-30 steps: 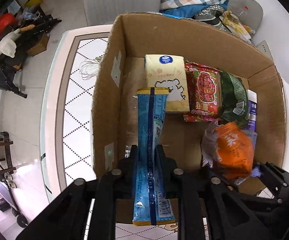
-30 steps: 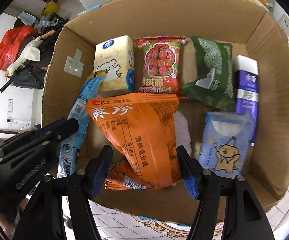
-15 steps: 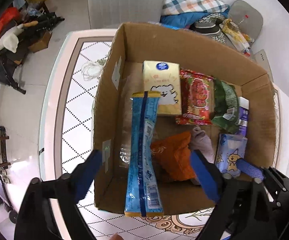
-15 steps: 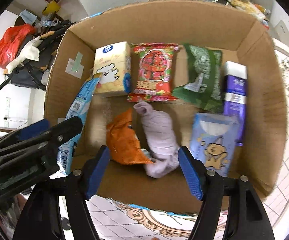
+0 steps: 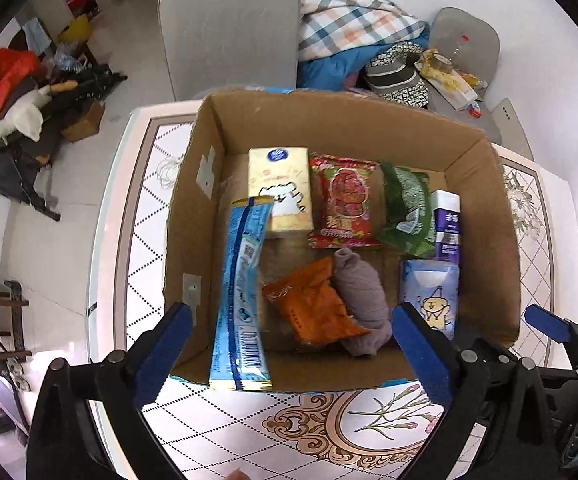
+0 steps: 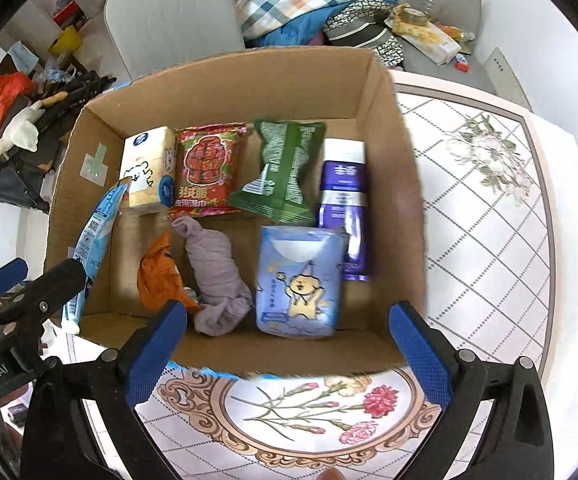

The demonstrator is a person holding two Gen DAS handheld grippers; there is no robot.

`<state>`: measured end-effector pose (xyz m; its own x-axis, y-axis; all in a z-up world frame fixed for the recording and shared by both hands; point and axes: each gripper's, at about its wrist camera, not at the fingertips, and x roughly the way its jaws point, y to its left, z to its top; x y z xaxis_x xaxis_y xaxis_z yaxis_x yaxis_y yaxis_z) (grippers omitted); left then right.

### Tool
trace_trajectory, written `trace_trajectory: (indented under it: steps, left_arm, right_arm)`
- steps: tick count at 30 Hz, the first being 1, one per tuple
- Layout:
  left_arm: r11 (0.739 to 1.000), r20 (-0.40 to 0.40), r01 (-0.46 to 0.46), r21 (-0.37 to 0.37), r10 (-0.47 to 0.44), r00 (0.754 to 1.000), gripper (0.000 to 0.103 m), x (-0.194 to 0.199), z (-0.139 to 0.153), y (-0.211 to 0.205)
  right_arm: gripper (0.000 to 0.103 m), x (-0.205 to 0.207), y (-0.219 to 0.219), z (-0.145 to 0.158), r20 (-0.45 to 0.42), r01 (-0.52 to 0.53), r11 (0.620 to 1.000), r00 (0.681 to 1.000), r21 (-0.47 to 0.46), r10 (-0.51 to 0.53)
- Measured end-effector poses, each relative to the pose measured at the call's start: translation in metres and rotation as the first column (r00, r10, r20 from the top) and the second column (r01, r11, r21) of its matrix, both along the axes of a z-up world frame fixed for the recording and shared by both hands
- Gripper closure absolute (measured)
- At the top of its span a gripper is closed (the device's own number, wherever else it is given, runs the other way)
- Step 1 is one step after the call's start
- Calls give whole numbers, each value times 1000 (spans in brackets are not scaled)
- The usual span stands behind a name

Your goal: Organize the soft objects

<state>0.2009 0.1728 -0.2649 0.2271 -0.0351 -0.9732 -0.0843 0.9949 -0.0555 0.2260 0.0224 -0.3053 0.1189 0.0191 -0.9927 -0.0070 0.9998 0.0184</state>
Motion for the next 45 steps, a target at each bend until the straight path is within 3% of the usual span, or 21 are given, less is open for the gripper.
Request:
trace_trajectory:
  steps: [6,11,17,20,25,33,45]
  left_arm:
    - [1000,58,23,20,-24,998,1,-6,29,-15]
    - [999,116,36,36,-40,992,1,-27,72,-26]
    - [998,242,31,59,-44,969,1,-74,152,-36]
    - [998,277,31,47,-43,960,1,-96,187,-37]
    - [998,326,14,56,-32,945,1,-123,227,-40]
    - [997,375,-4,81,-27,927,1,-150,257,-47]
    - [996,387,-15,93,-22,922,1,-163,266,-51]
  right_arm:
    - [0,-8,-16,20,28,26,1000,999,3,-26]
    - [0,-28,-32,61,78,43,998,996,45,-46]
    - [0,-74,-44,149,198,24,997,979,71,-38]
    - [0,-104,-48,203,296,8,998,955,63,-26]
    - [0,-131,-52,255,371,4,998,928,60,-26]
    - [0,-159,-58,300,421,6,999,907,42,-23]
    - [0,-177,-66,322,441,8,1000,897,19,-16]
